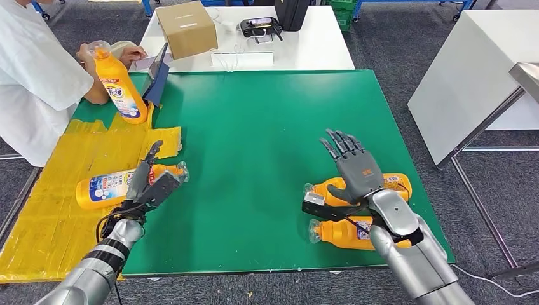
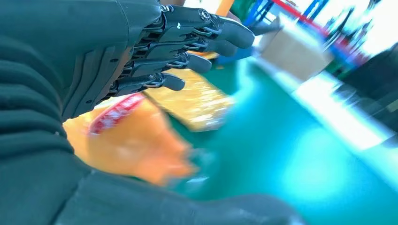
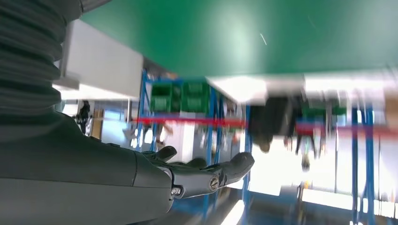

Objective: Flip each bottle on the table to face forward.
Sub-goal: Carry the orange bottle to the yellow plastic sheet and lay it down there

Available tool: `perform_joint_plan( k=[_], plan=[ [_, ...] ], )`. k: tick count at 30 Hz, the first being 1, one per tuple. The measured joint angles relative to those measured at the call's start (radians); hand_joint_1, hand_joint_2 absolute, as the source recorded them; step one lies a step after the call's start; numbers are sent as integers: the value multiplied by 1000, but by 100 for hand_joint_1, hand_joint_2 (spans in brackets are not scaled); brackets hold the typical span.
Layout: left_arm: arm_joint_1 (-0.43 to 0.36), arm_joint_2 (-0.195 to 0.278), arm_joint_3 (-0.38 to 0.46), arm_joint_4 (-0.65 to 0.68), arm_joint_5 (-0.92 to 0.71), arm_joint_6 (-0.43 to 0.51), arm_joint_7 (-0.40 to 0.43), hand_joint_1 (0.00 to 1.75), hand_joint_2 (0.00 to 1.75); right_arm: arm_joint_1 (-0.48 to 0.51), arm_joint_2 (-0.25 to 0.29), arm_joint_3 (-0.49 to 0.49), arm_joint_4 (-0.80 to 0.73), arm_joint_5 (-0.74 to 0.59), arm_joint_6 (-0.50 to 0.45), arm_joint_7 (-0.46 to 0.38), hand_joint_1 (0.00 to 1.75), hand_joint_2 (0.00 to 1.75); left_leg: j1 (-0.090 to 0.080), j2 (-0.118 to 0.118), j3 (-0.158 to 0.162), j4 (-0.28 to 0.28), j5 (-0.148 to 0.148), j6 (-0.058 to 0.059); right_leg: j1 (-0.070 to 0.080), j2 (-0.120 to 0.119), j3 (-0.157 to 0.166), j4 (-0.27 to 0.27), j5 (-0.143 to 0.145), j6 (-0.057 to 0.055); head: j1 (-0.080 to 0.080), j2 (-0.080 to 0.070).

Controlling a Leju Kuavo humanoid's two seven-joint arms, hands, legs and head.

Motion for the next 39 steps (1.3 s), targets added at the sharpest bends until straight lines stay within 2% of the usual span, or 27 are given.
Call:
perform_joint_plan(
  k=[4,7,14,20,27,34,35,38,39],
  plan=[
    [125,-29,102,-281,136,-113,-30,0,175,-33,-91,-15,78,-69,94,-60,0,175,0,0,-4,0,0,0,0,0,-3,0,0,0,0,0],
    [202,-41,118,-426,151,-145,-48,0,175,-59,-151,-26,144,-116,137,-99,0,175,0,-2,-5,0,-1,1,0,-1,-4,0,0,0,0,0],
    [290,-69,116,-593,211,-166,-84,0,175,-86,-207,-25,238,-146,166,-105,0,175,0,-3,-6,0,-1,1,0,-1,-5,0,0,1,0,0],
    [344,-83,84,-696,270,-176,-97,0,175,-98,-192,-11,358,-96,119,-63,0,175,0,-4,-7,0,-1,1,0,-1,-5,0,0,1,0,0],
    [366,-88,65,-744,287,-182,-104,0,175,-111,-166,6,441,-81,103,-57,0,175,0,-4,-7,0,-1,1,0,-1,-6,0,0,1,0,0],
    [373,-93,29,-757,300,-182,-110,0,175,-170,-90,17,557,-42,34,-64,0,175,0,0,-6,0,0,1,1,0,-5,0,0,0,0,0],
    [374,-93,24,-757,305,-182,-110,0,175,-181,-77,20,576,-35,24,-66,13,175,1,0,-5,0,0,1,1,0,-5,0,0,0,0,0],
    [373,-95,11,-757,320,-187,-110,0,175,-213,-36,33,632,-8,9,-68,144,175,1,1,-4,0,0,1,2,1,-5,0,0,0,0,0],
    [373,-95,7,-757,324,-188,-110,0,175,-221,-24,39,650,3,8,-65,174,175,1,1,-4,0,0,1,2,1,-5,0,0,0,0,0]
  ],
)
